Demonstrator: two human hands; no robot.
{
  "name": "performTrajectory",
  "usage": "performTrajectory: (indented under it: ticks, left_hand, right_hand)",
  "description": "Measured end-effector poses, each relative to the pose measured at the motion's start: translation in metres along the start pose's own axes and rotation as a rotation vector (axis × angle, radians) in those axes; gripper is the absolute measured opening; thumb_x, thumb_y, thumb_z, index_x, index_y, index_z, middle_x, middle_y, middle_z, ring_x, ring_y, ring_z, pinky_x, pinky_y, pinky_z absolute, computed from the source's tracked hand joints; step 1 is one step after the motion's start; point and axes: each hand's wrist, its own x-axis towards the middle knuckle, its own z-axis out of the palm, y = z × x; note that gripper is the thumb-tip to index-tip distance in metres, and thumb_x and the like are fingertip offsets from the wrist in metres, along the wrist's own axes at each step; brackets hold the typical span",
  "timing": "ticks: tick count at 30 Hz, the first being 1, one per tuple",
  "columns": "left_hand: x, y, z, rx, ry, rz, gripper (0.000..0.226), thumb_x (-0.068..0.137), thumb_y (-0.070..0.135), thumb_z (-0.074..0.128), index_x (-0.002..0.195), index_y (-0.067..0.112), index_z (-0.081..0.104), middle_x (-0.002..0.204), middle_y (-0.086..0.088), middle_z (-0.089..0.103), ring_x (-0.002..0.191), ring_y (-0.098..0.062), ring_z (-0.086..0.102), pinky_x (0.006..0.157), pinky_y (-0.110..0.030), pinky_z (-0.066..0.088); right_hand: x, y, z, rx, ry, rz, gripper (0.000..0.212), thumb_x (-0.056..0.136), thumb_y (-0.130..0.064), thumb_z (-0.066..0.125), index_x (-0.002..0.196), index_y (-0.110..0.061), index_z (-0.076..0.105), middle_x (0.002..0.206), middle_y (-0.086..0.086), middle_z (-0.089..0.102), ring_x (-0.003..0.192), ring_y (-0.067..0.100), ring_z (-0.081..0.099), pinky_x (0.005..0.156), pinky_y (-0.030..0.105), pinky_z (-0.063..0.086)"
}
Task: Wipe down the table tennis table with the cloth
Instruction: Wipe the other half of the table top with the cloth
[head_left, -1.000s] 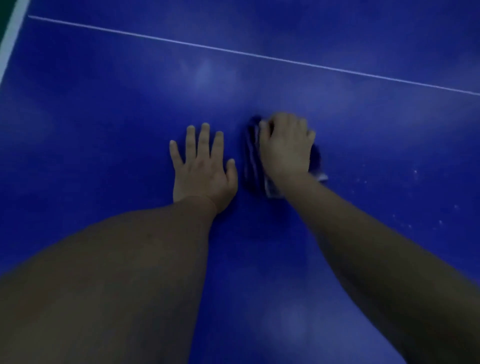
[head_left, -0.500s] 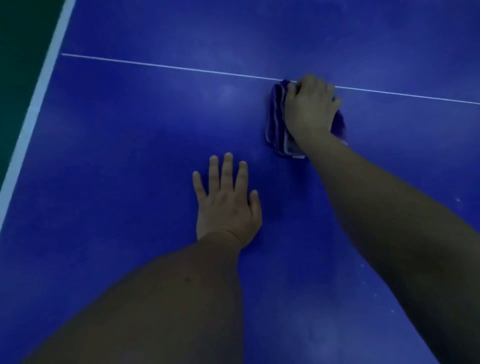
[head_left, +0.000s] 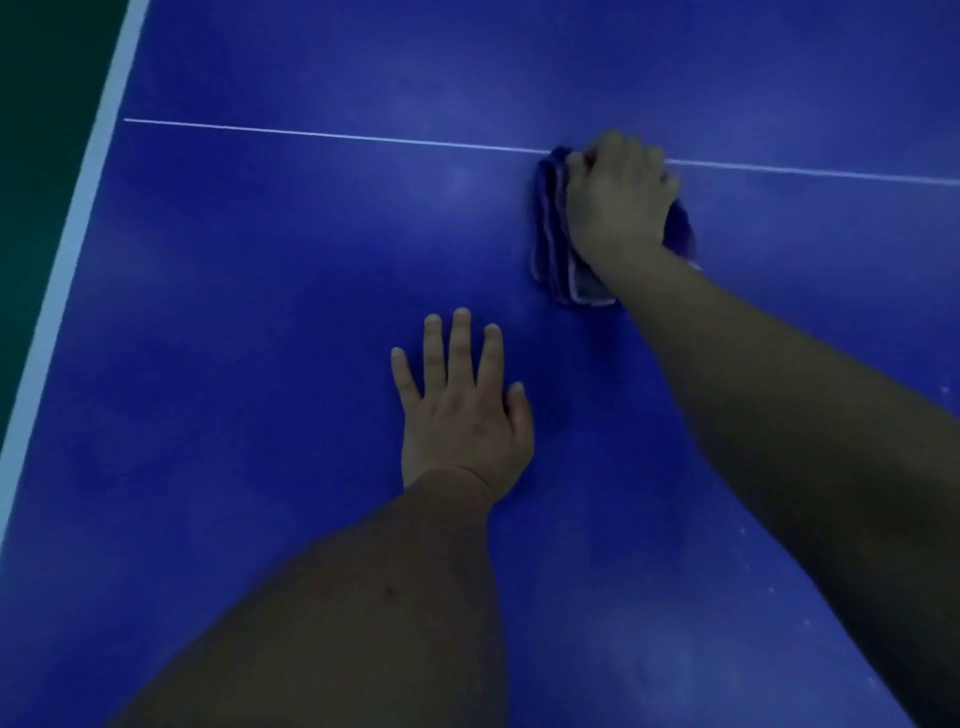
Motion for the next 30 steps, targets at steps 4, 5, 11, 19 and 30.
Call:
performTrajectory:
  ticks: [4,5,11,19,30]
  left_hand:
    - [0.001,-0.001,-0.001,-0.011,0.001,-0.001,0.068,0.098,0.052,0.012,0.159,0.024,0.009,0.168,-0.002,-0.005,0.153,-0.026,-0.019,0.119,-0.056,-0.017]
    - [0.001,-0.001,-0.001,-0.013,0.001,-0.003,0.068,0.098,0.052,0.012,0.159,0.024,0.009,0.168,-0.003,-0.004,0.153,-0.027,-0.018,0.119,-0.057,-0.017]
    - [0.001,0.000,0.001,0.001,-0.007,-0.010,0.067,0.098,0.052,0.010,0.159,0.023,0.006,0.168,-0.003,-0.005,0.153,-0.028,-0.019,0.119,-0.057,-0.016]
    - [0.001,0.000,0.002,0.002,-0.023,-0.009,0.067,0.098,0.052,0.010,0.159,0.024,0.005,0.168,-0.003,-0.007,0.152,-0.027,-0.021,0.120,-0.060,-0.011]
    - [0.002,0.000,0.004,0.004,0.001,0.010,0.066,0.099,0.051,0.013,0.159,0.023,0.009,0.168,-0.005,-0.001,0.153,-0.030,-0.013,0.120,-0.061,-0.008]
  right_hand:
    - [-0.088,0.049,-0.015,0.024,0.005,-0.295,0.036,0.104,-0.042,0.040,0.105,-0.012,0.061,0.106,0.012,0.060,0.105,0.036,0.051,0.090,0.046,0.032]
    - [-0.086,0.065,-0.020,-0.006,0.024,-0.235,0.037,0.105,-0.042,0.040,0.106,-0.012,0.061,0.108,0.014,0.060,0.107,0.037,0.051,0.090,0.047,0.033]
    - [0.037,0.096,-0.020,-0.017,0.092,0.348,0.045,0.105,-0.041,0.031,0.127,-0.009,0.055,0.134,0.015,0.055,0.130,0.035,0.043,0.106,0.049,0.031]
    - [-0.098,0.089,-0.032,0.012,-0.056,-0.418,0.036,0.104,-0.037,0.040,0.103,-0.009,0.061,0.100,0.015,0.059,0.097,0.036,0.051,0.087,0.047,0.034]
    - [0.015,0.082,-0.016,-0.070,0.069,0.143,0.054,0.105,-0.041,0.017,0.126,-0.005,0.053,0.129,0.021,0.054,0.125,0.037,0.047,0.098,0.051,0.033]
